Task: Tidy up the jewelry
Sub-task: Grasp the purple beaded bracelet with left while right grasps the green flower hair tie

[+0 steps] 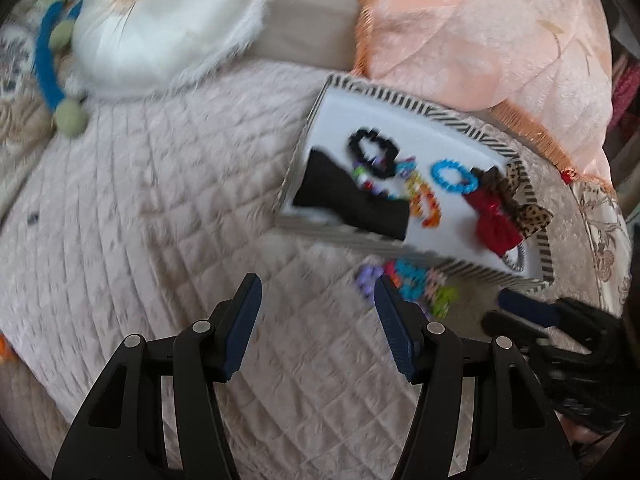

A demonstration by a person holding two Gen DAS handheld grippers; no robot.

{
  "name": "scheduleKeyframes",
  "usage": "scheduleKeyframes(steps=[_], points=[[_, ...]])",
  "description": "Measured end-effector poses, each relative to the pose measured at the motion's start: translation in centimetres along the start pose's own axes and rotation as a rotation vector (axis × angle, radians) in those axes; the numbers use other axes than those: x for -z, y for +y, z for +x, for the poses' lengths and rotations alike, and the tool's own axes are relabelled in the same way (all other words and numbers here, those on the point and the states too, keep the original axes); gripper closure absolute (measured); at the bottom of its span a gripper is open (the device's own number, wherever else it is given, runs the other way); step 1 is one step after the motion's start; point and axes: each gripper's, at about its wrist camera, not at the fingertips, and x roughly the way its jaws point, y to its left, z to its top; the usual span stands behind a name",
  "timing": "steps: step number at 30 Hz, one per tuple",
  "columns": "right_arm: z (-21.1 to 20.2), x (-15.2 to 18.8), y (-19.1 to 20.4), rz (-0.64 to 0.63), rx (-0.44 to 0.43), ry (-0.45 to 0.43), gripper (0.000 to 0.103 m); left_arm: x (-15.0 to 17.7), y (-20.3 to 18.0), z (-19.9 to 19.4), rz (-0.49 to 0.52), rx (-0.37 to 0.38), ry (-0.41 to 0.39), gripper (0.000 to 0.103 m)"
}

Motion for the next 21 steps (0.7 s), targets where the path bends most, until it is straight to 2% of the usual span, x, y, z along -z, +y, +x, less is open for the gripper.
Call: scheduleKeyframes(steps=[3, 8, 11, 15, 21], points=[[2.4, 0.6, -0.4, 0.04, 0.015, 0.027, 0.072, 0.6, 1.0, 0.6, -0.042, 0.025, 0.02, 0.044], [4.6, 0.3, -1.4, 0.101, 0.004, 0.008, 0.072, 0.2, 2.1, 1.5, -0.092, 0.044, 0.026, 0.044], [5.6, 0.3, -1.8, 0.105, 0.014, 0.012, 0.072, -0.1, 1.8, 1.9, -0.089, 0.052, 0.032, 0.044], [4.6, 0.2, -1.9, 0.091, 0.039, -0.002, 0.09, -0.2, 0.9, 2.8, -0.056, 0.041, 0.052, 0.044], [0.1, 0.3, -2.7, 0.082, 0.023, -0.061, 0.091, 0.1, -0.4, 4.4, -0.029, 0.033, 0.094, 0.044]])
